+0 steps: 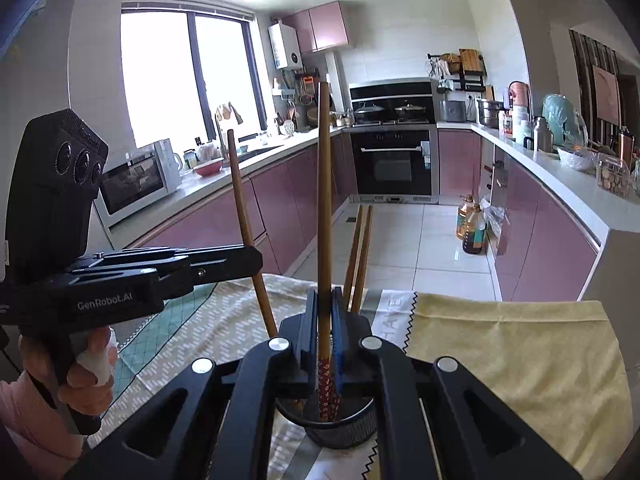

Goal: Organize utensils
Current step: 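Lift the chopstick upright and drop it into the mesh cup, then open the right gripper and move it back to the chopsticks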

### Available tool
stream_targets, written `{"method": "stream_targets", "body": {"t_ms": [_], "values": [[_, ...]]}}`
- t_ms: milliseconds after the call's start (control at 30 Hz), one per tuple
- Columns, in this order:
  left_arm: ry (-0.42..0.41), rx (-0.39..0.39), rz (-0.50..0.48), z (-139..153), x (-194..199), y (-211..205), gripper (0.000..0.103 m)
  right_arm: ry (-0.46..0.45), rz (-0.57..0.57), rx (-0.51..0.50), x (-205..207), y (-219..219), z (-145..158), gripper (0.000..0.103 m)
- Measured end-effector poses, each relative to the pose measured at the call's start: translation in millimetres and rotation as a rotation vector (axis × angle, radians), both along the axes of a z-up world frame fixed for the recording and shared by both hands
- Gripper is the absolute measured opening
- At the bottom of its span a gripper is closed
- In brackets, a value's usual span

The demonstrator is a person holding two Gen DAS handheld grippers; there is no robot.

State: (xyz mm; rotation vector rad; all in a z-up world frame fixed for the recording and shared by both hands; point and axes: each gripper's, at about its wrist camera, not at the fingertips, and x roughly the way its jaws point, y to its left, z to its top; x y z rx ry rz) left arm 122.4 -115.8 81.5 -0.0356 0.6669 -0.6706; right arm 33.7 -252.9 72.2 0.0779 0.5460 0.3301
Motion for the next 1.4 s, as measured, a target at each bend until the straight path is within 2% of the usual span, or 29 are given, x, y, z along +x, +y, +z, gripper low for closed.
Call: {"method": "stream_targets", "body": {"t_ms": [200,300,367,433,533,700,767,933,1167,1300,1400], "values": [[0.077,0.053,-0.035,-26,14,-9,0.007,0.108,-0.01,-0.007,18,-1,-20,0.006],[0.102,0.071,-0.038,-35,21,-15,0.008,0.125,-0.045,0.001,23,-7,-28,0.009],[0.105,0.069,-0.028,-40,23,-12,0.012,0.115,-0.061,0.025,20,-13,-30,0.021],[0.112,0.056,-0.023,-43,23,-8,0.021,0.105,-0.082,0.044,14,-18,-31,0.032],[0.114,0.051,-0.014,-49,21,-2,0.026,0.136,-0.091,0.089,13,-30,-42,0.037],[0.195,0.04,-0.028,-74,24,3,0.027,0.224,-0.066,0.191,18,-40,-66,0.037],[0.232,0.024,-0.035,-85,26,4,0.027,0.249,-0.041,0.227,19,-38,-73,0.03],[0.282,-0.035,-0.058,-96,29,9,0.027,0.247,-0.039,0.251,19,-30,-74,0.03],[0.281,-0.046,-0.041,-101,26,15,0.028,0.237,-0.051,0.251,15,-25,-73,0.031],[0.211,-0.04,-0.002,-92,12,31,0.029,0.171,-0.082,0.216,-8,-28,-63,0.038],[0.159,-0.02,0.04,-87,-1,48,0.039,0.121,-0.061,0.193,-33,-24,-55,0.04]]}}
